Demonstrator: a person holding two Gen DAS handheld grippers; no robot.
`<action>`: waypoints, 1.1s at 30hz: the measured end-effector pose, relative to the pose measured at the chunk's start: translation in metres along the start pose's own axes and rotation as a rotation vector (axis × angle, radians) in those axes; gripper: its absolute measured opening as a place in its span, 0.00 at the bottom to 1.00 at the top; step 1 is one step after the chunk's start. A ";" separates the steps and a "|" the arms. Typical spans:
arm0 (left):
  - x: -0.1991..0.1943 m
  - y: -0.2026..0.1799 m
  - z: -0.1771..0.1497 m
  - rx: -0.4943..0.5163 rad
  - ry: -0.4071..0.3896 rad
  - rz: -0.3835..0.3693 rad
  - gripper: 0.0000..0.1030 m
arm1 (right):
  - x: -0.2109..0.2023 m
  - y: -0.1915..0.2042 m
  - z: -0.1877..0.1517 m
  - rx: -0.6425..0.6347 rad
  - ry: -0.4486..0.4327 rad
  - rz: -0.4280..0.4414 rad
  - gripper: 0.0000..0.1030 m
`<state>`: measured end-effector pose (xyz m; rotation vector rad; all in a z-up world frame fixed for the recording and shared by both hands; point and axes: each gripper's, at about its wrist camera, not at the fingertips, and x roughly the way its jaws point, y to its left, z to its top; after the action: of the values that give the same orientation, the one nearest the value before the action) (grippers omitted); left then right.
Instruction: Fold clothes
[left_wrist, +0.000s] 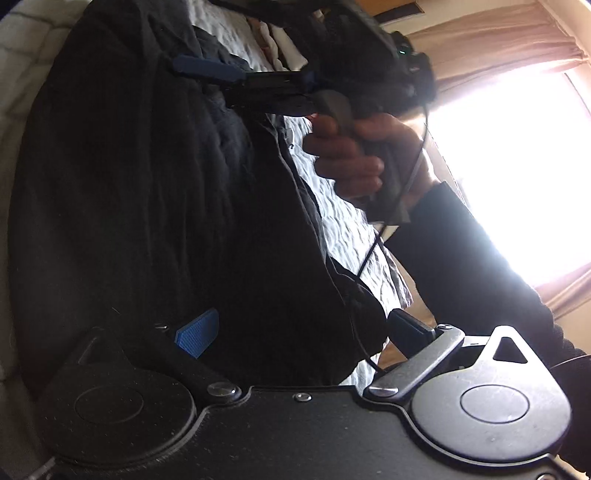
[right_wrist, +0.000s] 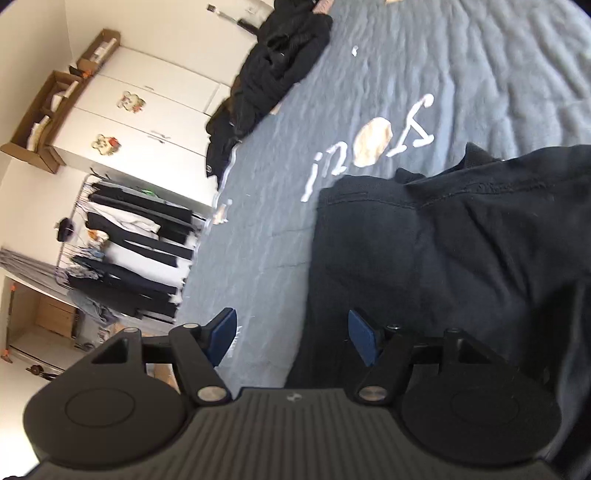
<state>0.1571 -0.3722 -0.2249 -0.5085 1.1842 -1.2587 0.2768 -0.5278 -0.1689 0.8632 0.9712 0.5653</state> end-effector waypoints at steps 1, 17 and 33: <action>0.000 0.000 -0.001 0.003 0.002 0.001 0.95 | 0.003 -0.007 0.003 0.016 -0.002 -0.007 0.64; 0.005 -0.012 -0.011 0.068 0.080 0.058 0.98 | 0.049 0.003 0.030 -0.035 0.100 0.066 0.65; -0.013 -0.073 -0.009 0.310 0.015 0.302 0.99 | 0.002 0.072 0.022 -0.115 -0.066 -0.068 0.66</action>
<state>0.1180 -0.3801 -0.1613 -0.0868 1.0095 -1.1559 0.2942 -0.4947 -0.1038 0.7391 0.8958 0.5255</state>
